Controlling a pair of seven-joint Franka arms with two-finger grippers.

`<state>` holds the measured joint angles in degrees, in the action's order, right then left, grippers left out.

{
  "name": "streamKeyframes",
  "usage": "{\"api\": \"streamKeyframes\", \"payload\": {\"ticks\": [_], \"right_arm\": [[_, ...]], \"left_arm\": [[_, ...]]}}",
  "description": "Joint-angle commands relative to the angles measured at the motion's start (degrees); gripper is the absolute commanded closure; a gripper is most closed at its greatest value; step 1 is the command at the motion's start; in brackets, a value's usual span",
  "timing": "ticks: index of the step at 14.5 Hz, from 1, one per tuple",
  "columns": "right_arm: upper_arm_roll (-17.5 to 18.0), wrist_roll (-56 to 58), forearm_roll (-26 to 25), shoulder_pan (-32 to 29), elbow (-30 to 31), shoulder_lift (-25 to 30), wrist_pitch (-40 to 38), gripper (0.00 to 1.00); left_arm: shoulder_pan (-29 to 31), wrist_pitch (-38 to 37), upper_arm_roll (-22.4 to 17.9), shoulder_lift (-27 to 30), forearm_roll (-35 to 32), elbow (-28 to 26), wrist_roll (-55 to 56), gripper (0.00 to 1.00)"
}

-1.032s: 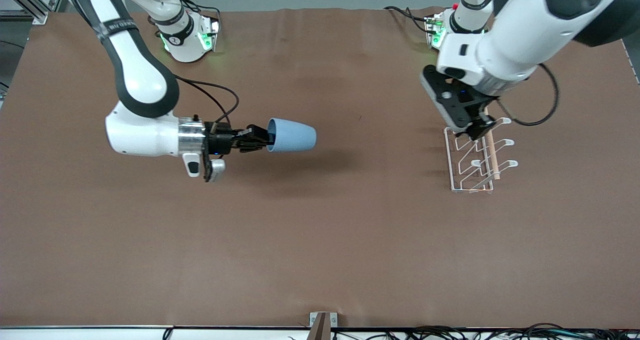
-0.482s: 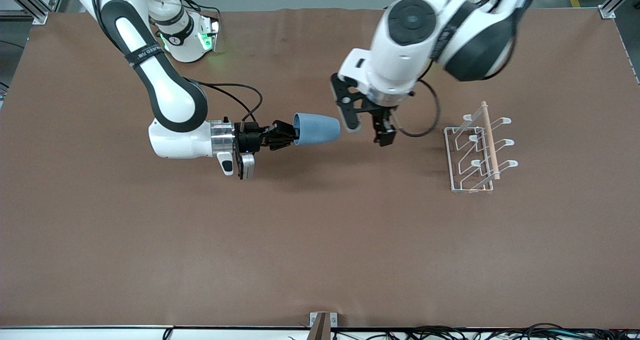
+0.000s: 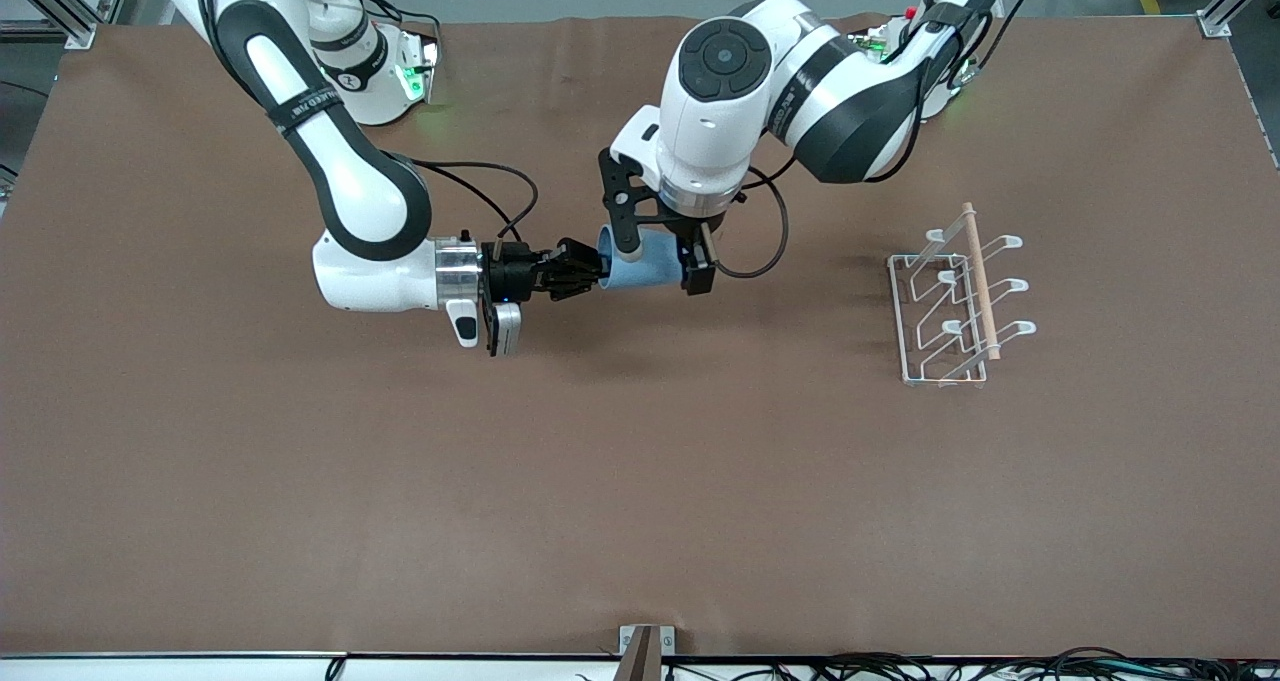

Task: Hang cup on cup holder
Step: 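Carry the cup toward the rack while the left gripper reaches toward it, then grasp the cup with the left gripper while the right gripper releases it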

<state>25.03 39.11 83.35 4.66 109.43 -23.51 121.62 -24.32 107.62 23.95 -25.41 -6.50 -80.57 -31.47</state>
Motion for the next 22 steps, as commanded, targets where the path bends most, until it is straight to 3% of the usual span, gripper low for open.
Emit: {"api": "streamKeyframes", "payload": {"ticks": [1, 5, 10, 14, 19, 22], "right_arm": [[0.5, 1.8, 2.2, -0.2, 1.0, 0.4, 0.4, 1.00], [0.4, 1.8, 2.2, -0.2, 1.0, 0.4, 0.4, 1.00], [0.5, 1.8, 2.2, -0.2, 1.0, 0.4, 0.4, 1.00], [0.5, 1.8, 2.2, -0.2, 1.1, 0.4, 0.4, 0.99], [0.5, 1.7, 2.2, -0.2, 1.1, 0.4, 0.2, 0.96], [0.5, 1.2, 2.2, -0.1, 1.2, 0.4, 0.3, 0.94]], "left_arm": [[-0.1, 2.8, 0.3, -1.1, -1.1, 2.0, -0.1, 0.00], [-1.5, 7.4, 0.3, -2.7, 1.0, 1.9, 0.7, 0.00], [-1.7, 8.0, 0.3, -3.7, 3.6, 1.7, 0.1, 0.03], [-1.7, 8.0, 0.3, -3.7, 3.1, 1.6, -0.3, 0.20], [-1.6, 6.4, 0.2, -3.3, 2.6, 1.5, -0.1, 0.54], [-1.7, 5.8, 0.1, -3.1, 2.6, 1.6, 0.4, 0.63]]}}
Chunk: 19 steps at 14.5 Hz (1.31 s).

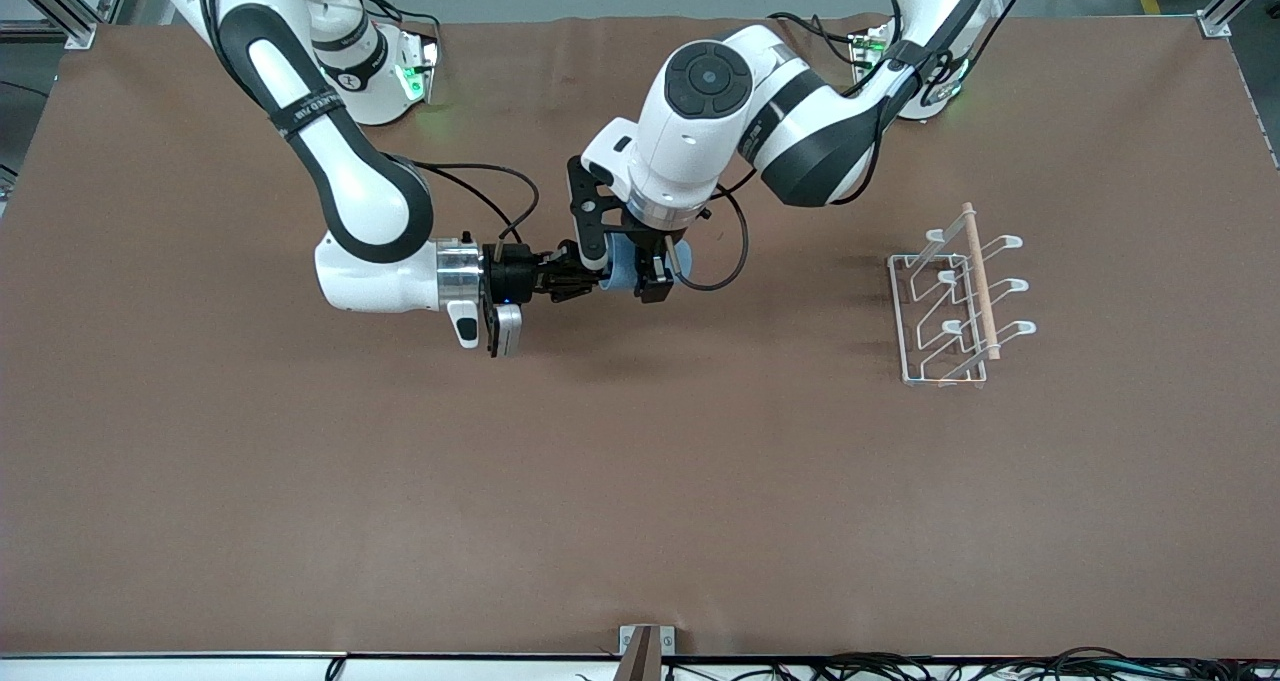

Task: Hang cup on cup holder
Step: 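Grasp the cup with the left gripper while the right gripper releases it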

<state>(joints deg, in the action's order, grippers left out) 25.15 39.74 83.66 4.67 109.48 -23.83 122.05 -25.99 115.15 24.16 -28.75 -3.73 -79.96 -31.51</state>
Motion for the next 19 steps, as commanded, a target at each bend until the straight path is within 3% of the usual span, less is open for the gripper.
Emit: {"api": "streamKeyframes", "payload": {"ticks": [1, 2, 7, 9, 11, 14, 17, 19], "right_arm": [[0.3, -0.1, 1.9, -0.2, 1.2, 0.7, -0.6, 0.68], [0.2, -0.2, 1.9, -0.2, 1.3, 0.7, -0.6, 0.01], [0.2, -0.3, 1.8, -0.5, 1.4, 0.7, -0.8, 0.00], [0.2, -0.2, 1.8, -1.0, 1.4, 0.7, -1.7, 0.00], [0.2, -0.3, 1.7, -2.8, 1.6, 1.1, -4.0, 0.00], [-0.4, -0.2, -0.2, -6.7, 3.2, 2.5, -6.3, 0.00], [-6.1, -1.2, -12.4, -7.9, 2.3, 3.1, -6.3, 0.00], [-9.7, -3.4, -18.1, -7.9, 2.2, 3.6, -5.9, 0.00]], "left_arm": [[0.0, -1.8, -0.3, 0.4, -0.2, 1.0, 0.5, 0.68], [0.0, -2.3, -0.3, 0.4, -0.3, 1.1, 0.6, 0.71], [0.1, -4.1, 0.0, 0.8, -4.4, 1.1, 0.6, 0.74], [0.0, -7.6, -0.3, 1.2, -7.4, 1.2, 0.6, 0.74], [-0.5, -12.9, 0.1, 1.2, -15.4, 1.3, 0.4, 0.77], [0.3, -17.8, -0.3, 1.7, -17.9, 1.3, 0.5, 0.80], [0.9, -23.5, -0.5, 2.0, -25.5, 1.0, -0.3, 0.80], [1.7, -30.9, -0.5, 2.6, -28.7, 1.1, -4.4, 0.92]]}}
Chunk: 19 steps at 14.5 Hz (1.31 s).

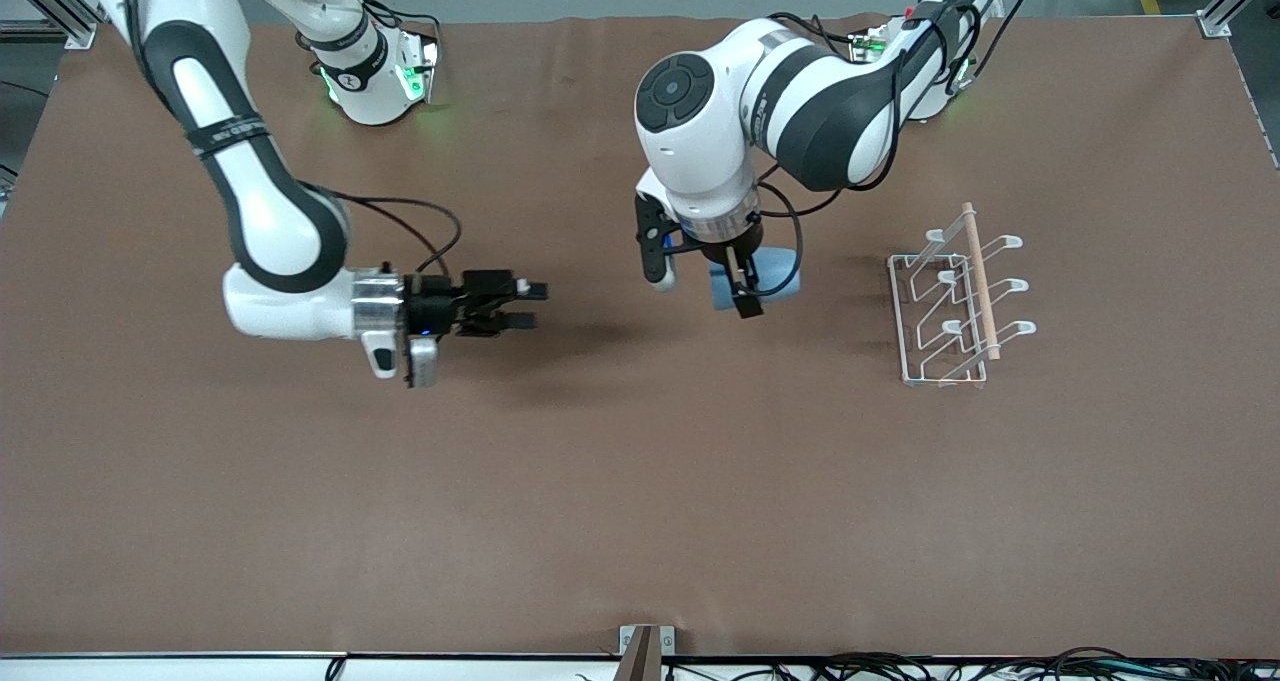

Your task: Hang cup on cup holder

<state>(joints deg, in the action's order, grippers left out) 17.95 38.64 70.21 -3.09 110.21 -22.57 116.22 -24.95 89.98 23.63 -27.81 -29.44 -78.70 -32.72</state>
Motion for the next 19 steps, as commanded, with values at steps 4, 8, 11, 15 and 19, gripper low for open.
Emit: {"api": "streamKeyframes", "payload": {"ticks": [4, 8, 11, 15, 19], "right_arm": [[-9.7, -9.0, -22.6, 0.0, -1.4, 3.5, 0.1, 0.00], [-14.0, -17.7, -45.4, 0.0, -4.0, 4.6, 2.8, 0.00], [-17.1, -24.4, -59.2, -0.1, -7.9, 4.6, 2.5, 0.00], [-18.4, -25.8, -72.5, -0.1, -9.7, 8.2, 2.4, 0.00], [-20.7, -26.0, -74.0, -0.1, -12.6, 11.7, 2.0, 0.00]], "left_arm": [[4.1, -18.0, -0.2, 2.5, -4.5, -0.8, -3.9, 1.00], [5.8, -23.3, -0.1, 2.4, -13.9, -5.1, -4.4, 0.97], [7.4, -23.2, -0.2, 0.7, -16.3, -6.1, -4.4, 0.95], [7.5, -23.2, -1.1, -4.3, -21.1, -6.3, -4.4, 0.97], [7.7, -23.4, -1.4, -6.5, -28.9, -10.4, -4.3, 1.00]]}}
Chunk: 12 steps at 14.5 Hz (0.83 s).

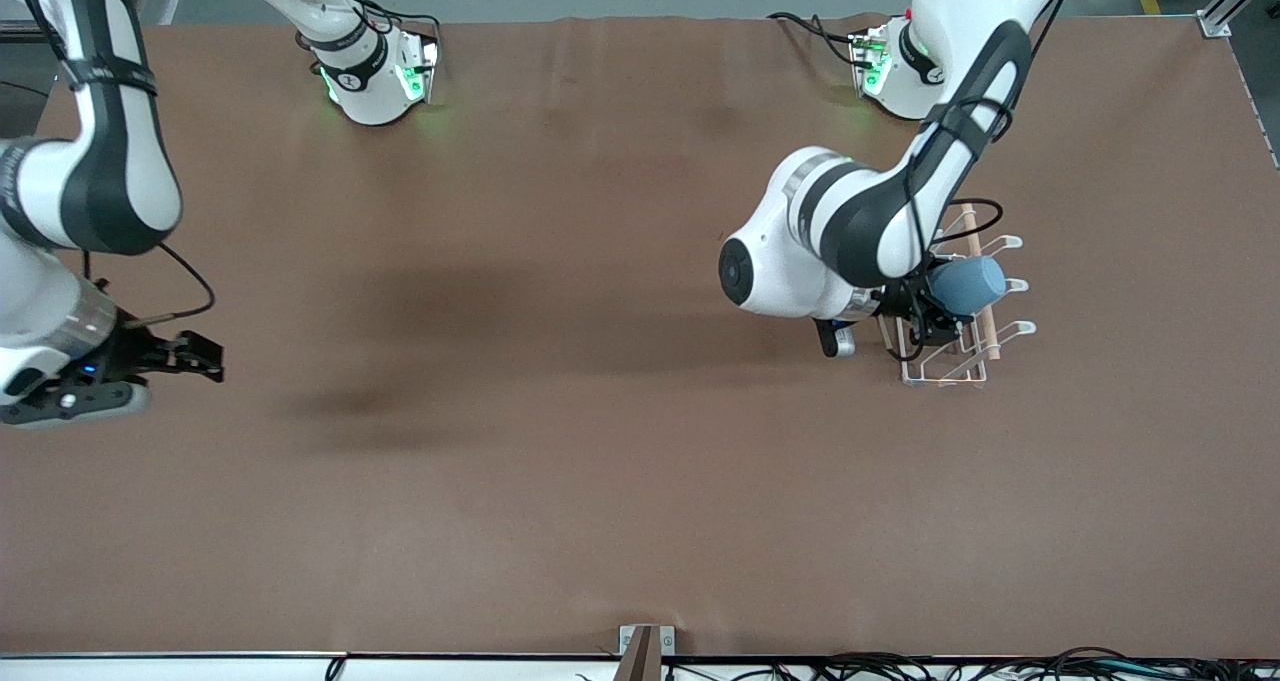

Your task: Hang cup on cup holder

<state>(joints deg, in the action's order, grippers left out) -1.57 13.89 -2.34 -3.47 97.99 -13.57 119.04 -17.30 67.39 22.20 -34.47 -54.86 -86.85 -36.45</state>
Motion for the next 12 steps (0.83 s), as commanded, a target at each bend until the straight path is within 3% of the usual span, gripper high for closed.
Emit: {"api": "streamKeyframes", "payload": {"ticks": [1, 6, 10, 12], "right_arm": [[-1.2, -2.2, -1.4, 0.2, -1.3, 3.7, -1.3, 0.00], [-1.2, -20.6, -0.8, 0.2, -1.8, 10.7, -10.8, 0.00], [-1.2, -21.9, -0.6, 0.1, -2.4, 15.3, -15.8, 0.00], [-0.8, -21.5, -1.3, 0.2, -6.6, 15.7, -24.0, 0.00]], "left_arm": [[0.2, -0.8, -0.4, -0.2, -5.7, -3.2, -0.6, 1.00], [0.1, -2.7, -1.3, -5.3, -12.7, -5.7, -0.1, 1.00], [0.2, -2.9, -2.5, -7.7, -15.0, -6.0, -0.2, 1.00], [0.1, -3.0, -2.5, -8.9, -15.4, -5.9, 0.0, 0.99]]}}
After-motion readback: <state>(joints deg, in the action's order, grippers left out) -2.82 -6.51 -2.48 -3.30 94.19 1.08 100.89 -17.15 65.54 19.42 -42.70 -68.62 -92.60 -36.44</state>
